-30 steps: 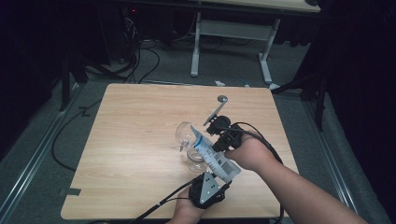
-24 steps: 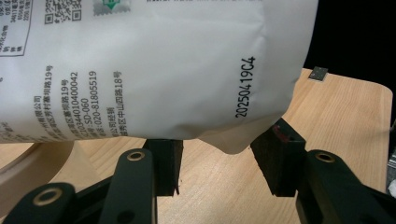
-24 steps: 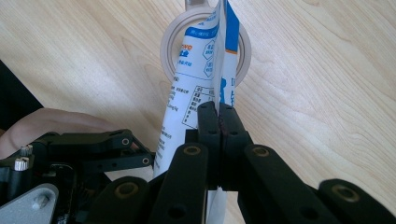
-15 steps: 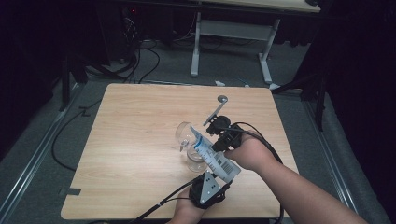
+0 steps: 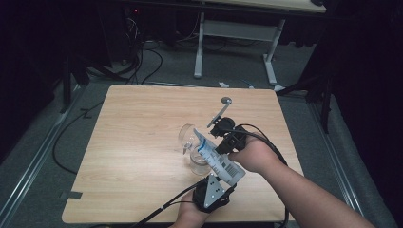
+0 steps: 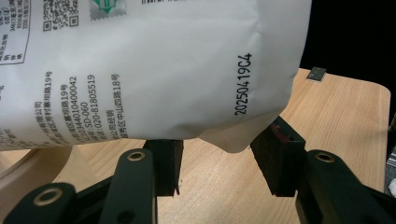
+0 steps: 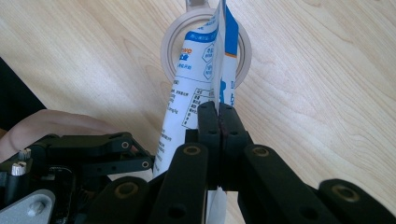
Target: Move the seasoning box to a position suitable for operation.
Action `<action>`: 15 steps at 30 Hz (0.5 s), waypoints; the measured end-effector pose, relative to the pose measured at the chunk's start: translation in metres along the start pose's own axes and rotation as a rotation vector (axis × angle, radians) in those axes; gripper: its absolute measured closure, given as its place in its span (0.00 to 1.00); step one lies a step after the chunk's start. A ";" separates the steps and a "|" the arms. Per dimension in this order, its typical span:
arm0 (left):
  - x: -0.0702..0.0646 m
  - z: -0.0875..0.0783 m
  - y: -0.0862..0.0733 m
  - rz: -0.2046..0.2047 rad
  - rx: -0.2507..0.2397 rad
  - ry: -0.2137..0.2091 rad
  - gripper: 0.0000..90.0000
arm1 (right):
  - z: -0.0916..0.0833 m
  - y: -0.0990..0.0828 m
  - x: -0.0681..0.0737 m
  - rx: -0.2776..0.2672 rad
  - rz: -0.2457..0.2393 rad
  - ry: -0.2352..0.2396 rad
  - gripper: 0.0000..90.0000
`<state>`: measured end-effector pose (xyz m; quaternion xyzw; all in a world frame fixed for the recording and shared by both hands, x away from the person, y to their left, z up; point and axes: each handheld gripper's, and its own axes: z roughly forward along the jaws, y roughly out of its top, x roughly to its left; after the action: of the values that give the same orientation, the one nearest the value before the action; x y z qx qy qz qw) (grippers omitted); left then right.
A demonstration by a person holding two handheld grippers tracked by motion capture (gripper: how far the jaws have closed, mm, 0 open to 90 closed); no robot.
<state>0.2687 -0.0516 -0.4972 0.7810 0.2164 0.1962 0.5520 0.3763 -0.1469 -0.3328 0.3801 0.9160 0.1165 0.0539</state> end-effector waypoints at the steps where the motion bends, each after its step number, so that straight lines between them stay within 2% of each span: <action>1: 0.000 0.000 0.000 0.000 0.000 0.000 0.61 | 0.000 0.000 0.000 0.000 0.000 0.000 1.00; 15: 0.001 0.000 0.004 -0.005 -0.014 0.004 0.62 | -0.002 0.004 0.000 -0.011 -0.029 -0.010 1.00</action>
<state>0.2701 -0.0525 -0.4937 0.7761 0.2180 0.1980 0.5576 0.3787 -0.1451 -0.3296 0.3669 0.9206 0.1186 0.0622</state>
